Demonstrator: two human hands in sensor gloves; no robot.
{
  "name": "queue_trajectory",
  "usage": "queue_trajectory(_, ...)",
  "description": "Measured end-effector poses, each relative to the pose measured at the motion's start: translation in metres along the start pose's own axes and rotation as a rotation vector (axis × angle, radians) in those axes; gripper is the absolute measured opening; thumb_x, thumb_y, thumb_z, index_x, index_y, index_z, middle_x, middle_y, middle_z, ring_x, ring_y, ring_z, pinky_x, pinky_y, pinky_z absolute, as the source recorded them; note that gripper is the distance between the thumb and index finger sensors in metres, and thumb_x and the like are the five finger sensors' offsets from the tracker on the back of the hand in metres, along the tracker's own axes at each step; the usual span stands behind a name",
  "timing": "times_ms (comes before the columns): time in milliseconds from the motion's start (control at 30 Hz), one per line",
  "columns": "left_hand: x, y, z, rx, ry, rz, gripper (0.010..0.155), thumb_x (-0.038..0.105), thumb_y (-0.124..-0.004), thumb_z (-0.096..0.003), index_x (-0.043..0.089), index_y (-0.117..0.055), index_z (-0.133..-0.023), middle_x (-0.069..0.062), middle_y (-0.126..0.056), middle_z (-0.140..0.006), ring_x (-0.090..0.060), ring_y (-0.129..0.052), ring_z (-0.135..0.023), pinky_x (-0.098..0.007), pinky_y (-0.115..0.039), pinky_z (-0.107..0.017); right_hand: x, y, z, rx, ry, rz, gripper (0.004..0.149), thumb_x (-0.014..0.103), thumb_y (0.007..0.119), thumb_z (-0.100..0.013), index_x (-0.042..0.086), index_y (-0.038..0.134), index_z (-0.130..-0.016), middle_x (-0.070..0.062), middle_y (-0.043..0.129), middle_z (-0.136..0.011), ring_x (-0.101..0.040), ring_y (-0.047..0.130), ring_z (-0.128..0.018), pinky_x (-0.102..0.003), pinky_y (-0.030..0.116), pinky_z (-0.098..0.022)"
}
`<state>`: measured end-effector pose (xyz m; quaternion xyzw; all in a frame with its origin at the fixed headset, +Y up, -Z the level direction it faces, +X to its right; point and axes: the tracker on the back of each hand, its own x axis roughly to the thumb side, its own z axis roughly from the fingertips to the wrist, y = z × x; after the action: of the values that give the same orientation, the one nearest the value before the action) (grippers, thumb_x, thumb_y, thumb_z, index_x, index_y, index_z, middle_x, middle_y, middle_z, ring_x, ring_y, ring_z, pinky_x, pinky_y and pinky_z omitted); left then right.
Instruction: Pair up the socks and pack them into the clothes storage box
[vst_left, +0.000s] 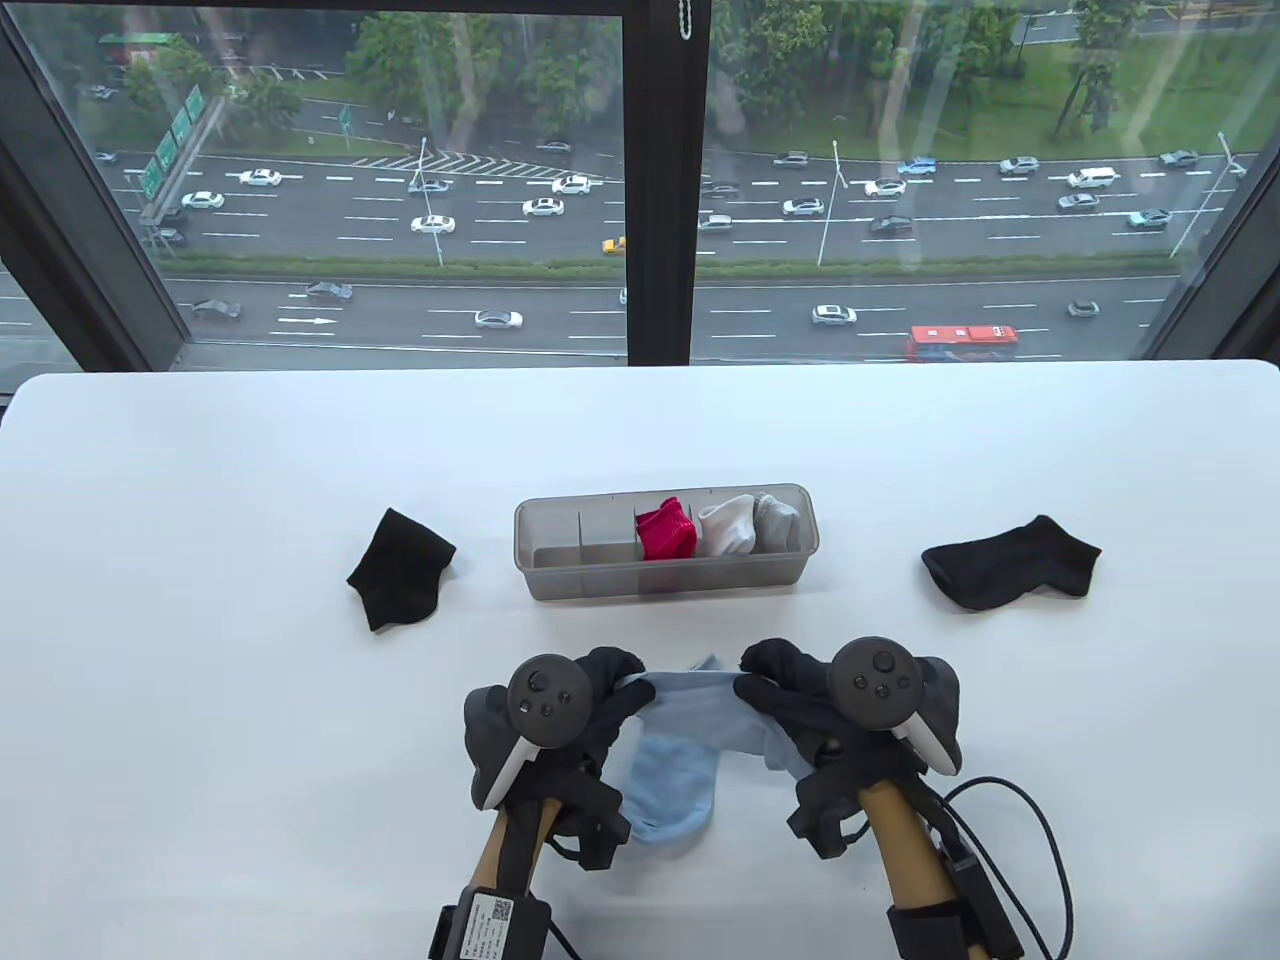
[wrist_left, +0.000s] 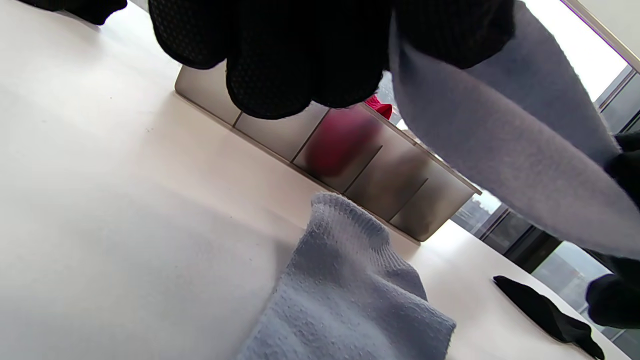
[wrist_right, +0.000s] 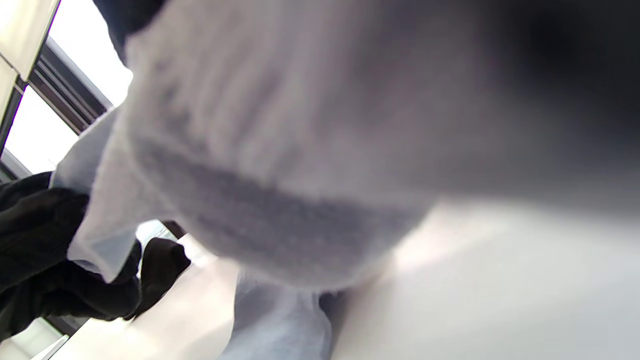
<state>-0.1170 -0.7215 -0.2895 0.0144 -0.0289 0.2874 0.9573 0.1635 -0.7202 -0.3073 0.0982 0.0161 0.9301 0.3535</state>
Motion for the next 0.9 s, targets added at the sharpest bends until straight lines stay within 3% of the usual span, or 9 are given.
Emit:
queue_trajectory(133, 0.013, -0.003, 0.003, -0.042, -0.131, -0.134, 0.075, 0.047, -0.073, -0.051, 0.039, -0.032, -0.113, 0.0, -0.036, -0.126, -0.036, -0.047, -0.116, -0.06, -0.045, -0.085, -0.006, -0.002, 0.0, -0.044, 0.09, -0.181, 0.042, 0.04, 0.077, -0.054, 0.02, 0.072, -0.09, 0.0, 0.096, -0.056, -0.006, 0.093, -0.022, -0.034, 0.083, -0.056)
queue_trajectory(200, 0.029, -0.011, 0.007, -0.144, -0.24, -0.177, 0.082, 0.049, -0.074, -0.0504, 0.045, -0.019, -0.111, 0.003, -0.017, -0.126, -0.033, -0.029, -0.119, -0.059, -0.037, -0.086, -0.004, -0.001, 0.001, -0.025, 0.095, -0.307, 0.042, 0.039, 0.076, -0.054, 0.02, 0.071, -0.091, -0.001, 0.096, -0.058, -0.005, 0.093, -0.023, -0.034, 0.082, -0.057)
queue_trajectory(300, 0.051, -0.022, 0.014, -0.143, -0.306, -0.363, 0.088, 0.049, -0.073, -0.0501, 0.051, -0.003, -0.103, 0.004, 0.0, -0.121, -0.027, -0.015, -0.119, -0.056, -0.028, -0.089, 0.003, 0.006, 0.0, 0.111, 0.061, -0.506, 0.044, 0.035, 0.074, -0.057, 0.018, 0.065, -0.096, -0.003, 0.095, -0.068, -0.005, 0.096, -0.027, -0.036, 0.08, -0.063)
queue_trajectory(400, 0.063, -0.024, 0.02, -0.054, -0.418, -0.333, 0.084, 0.049, -0.071, -0.0501, 0.051, -0.006, -0.103, 0.005, -0.012, -0.123, -0.024, -0.032, -0.12, -0.054, -0.038, -0.088, 0.009, 0.015, 0.001, 0.164, 0.042, -0.576, 0.046, 0.03, 0.073, -0.059, 0.018, 0.059, -0.101, -0.007, 0.09, -0.079, -0.007, 0.096, -0.034, -0.039, 0.076, -0.068)
queue_trajectory(533, 0.06, -0.009, 0.022, 0.068, -0.435, -0.09, 0.045, 0.043, -0.058, -0.055, 0.044, -0.066, -0.099, 0.003, -0.077, -0.111, -0.024, -0.086, -0.098, -0.049, -0.065, -0.079, 0.011, 0.025, -0.001, 0.145, 0.045, -0.437, 0.053, 0.026, 0.075, -0.058, 0.017, 0.054, -0.105, -0.013, 0.082, -0.091, -0.011, 0.095, -0.045, -0.044, 0.07, -0.072)
queue_trajectory(667, 0.041, 0.004, 0.016, 0.095, -0.285, -0.026, 0.042, 0.04, -0.058, -0.0559, 0.029, -0.075, -0.093, -0.001, -0.097, -0.087, -0.022, -0.102, -0.073, -0.046, -0.077, -0.069, 0.013, 0.025, 0.002, 0.115, 0.039, -0.466, 0.055, 0.043, 0.063, -0.06, 0.021, 0.049, -0.109, -0.016, 0.067, -0.108, -0.03, 0.084, -0.083, -0.054, 0.055, -0.079)
queue_trajectory(733, 0.032, 0.011, 0.014, 0.125, -0.224, 0.017, 0.042, 0.04, -0.061, -0.0557, 0.027, -0.076, -0.093, 0.002, -0.103, -0.061, -0.016, -0.106, -0.05, -0.042, -0.083, -0.06, 0.014, 0.021, 0.003, 0.091, -0.072, -0.527, 0.064, 0.05, 0.063, -0.057, 0.026, 0.043, -0.112, -0.013, 0.055, -0.118, -0.037, 0.064, -0.103, -0.058, 0.047, -0.081)
queue_trajectory(800, 0.026, 0.017, 0.012, 0.127, -0.177, 0.048, 0.043, 0.041, -0.061, -0.0556, 0.027, -0.078, -0.092, 0.003, -0.1, -0.044, -0.012, -0.103, -0.03, -0.039, -0.086, -0.05, 0.021, 0.018, 0.004, 0.213, -0.202, -0.605, 0.083, 0.062, 0.068, -0.048, 0.032, 0.028, -0.115, -0.01, 0.032, -0.125, -0.04, 0.037, -0.113, -0.061, 0.036, -0.084)
queue_trajectory(900, 0.023, 0.02, 0.01, 0.122, -0.157, 0.084, 0.043, 0.043, -0.062, -0.055, 0.025, -0.082, -0.089, 0.005, -0.097, -0.029, -0.008, -0.097, -0.012, -0.036, -0.089, -0.036, 0.037, 0.024, 0.007, 0.366, -0.279, -0.525, 0.098, 0.064, 0.076, -0.042, 0.041, 0.012, -0.112, -0.008, 0.013, -0.127, -0.04, 0.019, -0.115, -0.063, 0.026, -0.085)
